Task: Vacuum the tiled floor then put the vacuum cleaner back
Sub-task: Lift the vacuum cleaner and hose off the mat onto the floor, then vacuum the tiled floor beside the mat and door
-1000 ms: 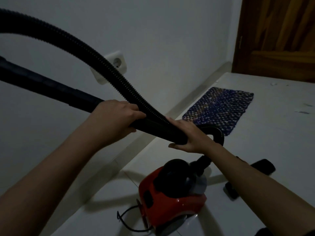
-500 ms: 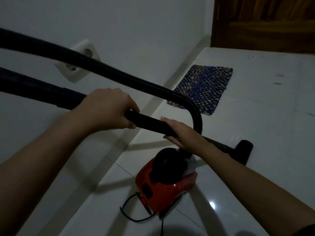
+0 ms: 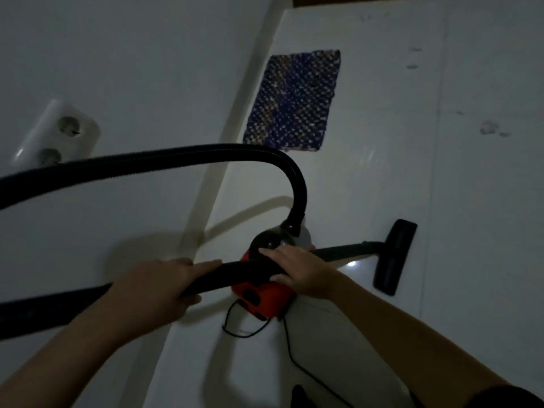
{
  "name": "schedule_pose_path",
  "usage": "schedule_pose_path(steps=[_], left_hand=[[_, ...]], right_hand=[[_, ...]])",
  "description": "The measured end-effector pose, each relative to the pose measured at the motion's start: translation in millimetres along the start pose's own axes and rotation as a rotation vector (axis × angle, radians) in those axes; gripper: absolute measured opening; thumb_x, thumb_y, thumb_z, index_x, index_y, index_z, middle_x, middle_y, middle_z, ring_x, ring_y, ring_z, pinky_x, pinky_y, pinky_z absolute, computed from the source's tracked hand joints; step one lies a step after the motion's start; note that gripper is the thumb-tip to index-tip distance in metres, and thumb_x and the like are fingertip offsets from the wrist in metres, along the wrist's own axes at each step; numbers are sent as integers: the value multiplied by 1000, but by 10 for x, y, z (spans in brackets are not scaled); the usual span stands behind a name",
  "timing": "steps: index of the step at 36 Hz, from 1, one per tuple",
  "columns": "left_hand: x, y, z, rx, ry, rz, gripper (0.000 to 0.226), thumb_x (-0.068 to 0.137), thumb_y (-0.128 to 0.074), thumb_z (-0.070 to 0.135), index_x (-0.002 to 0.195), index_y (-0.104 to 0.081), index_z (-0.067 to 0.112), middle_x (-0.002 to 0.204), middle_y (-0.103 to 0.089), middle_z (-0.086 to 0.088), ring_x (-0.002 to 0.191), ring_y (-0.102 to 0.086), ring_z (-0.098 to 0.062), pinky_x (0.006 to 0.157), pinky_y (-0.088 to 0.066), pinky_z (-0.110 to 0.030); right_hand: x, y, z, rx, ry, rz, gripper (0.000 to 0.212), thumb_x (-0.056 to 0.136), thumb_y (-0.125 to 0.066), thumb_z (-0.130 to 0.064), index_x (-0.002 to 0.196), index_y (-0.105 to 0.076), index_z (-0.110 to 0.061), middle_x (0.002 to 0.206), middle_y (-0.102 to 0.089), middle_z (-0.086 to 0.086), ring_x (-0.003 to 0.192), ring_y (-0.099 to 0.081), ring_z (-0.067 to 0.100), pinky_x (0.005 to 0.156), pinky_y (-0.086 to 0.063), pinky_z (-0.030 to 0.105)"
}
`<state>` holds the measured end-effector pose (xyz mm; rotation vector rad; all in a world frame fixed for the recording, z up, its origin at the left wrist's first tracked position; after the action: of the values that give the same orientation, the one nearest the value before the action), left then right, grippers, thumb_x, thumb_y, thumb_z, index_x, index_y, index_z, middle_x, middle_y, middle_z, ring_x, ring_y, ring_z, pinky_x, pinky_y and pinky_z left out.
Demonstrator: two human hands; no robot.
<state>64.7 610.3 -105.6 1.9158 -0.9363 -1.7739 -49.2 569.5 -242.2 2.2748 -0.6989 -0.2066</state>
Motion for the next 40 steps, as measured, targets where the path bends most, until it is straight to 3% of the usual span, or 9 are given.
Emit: schedule_pose_path(steps=[5,9,12,16,21,24,28,31,40], left_hand=[[-109,-357,302,-312,91,-29,67,86,-59,37,138,-22,56,125,-61,11,113,-59,-14,84,-45,-24],[-163,-656,576,-601,193,-59,66,80,-65,26,129,-36,60,120,-65,12,109,-62,-15,84,-49,-25],[-180,-819,793,-845,271,-98,64,78,-68,20,117,-38,61,105,-64,14,101,-62,-14,83,-48,-26],[-177,-957,1085,-1130,348,-126,74,65,-70,24,134,-47,40,118,-64,6,100,-64,-19,90,-52,-39],[-118,-901,1380,-1449,322,-162,80,55,-67,23,133,-49,29,115,-65,0,77,-68,-17,80,-57,-39],[-52,-781,1473,-1507,252,-181,57,66,-70,14,120,-57,30,102,-66,-4,70,-64,-20,73,-56,-39],[-28,-647,1553,-1598,198,-248,42,82,-62,-4,99,-56,34,89,-62,-5,60,-56,-18,51,-50,-21],[-7,-534,1634,-1629,173,-271,45,84,-62,-1,121,-51,23,95,-63,-8,56,-57,-16,49,-49,-20],[415,-163,1939,-1754,179,-295,42,86,-62,3,121,-52,24,82,-65,-8,53,-58,-18,52,-50,-26]], right_hand=[[-542,-187,-6,113,-198,187,62,100,-24,-46,143,-35,-3,141,-47,14,134,-37,25,114,-28,40],[-936,-338,62,351,-526,292,73,94,-12,-61,149,0,-16,157,8,-5,145,9,6,116,2,15],[-1066,-422,104,595,-739,378,69,96,-20,-53,149,9,-20,149,26,-14,145,17,9,118,2,22],[-1137,-346,224,819,-941,480,64,103,-35,-22,151,4,-11,159,11,2,148,4,19,121,-5,33],[-1258,-306,443,1015,-1125,616,70,103,-35,-26,149,16,-15,159,18,3,148,-2,24,120,-18,44],[-1315,-235,480,1181,-1129,707,68,102,-39,-28,152,6,-22,160,-8,6,143,-25,27,116,-29,42],[-1338,-112,503,1234,-1086,725,65,100,-46,-27,153,-8,-25,136,-47,11,115,-53,24,104,-44,41],[-1361,-14,527,1293,-1065,772,65,100,-47,-22,153,-10,-26,125,-51,5,104,-59,20,97,-49,38],[-1338,500,1007,1285,-1054,804,52,99,-48,-14,144,-29,-31,79,-53,5,61,-60,15,65,-53,31]])
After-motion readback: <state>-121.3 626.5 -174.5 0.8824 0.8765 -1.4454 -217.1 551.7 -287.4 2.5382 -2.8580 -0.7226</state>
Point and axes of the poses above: each hand's wrist, its own x-axis towards the middle knuckle, its own y-axis out of the back of the hand, z = x × y, the point moved 10 cm from there along x, towards the middle knuckle
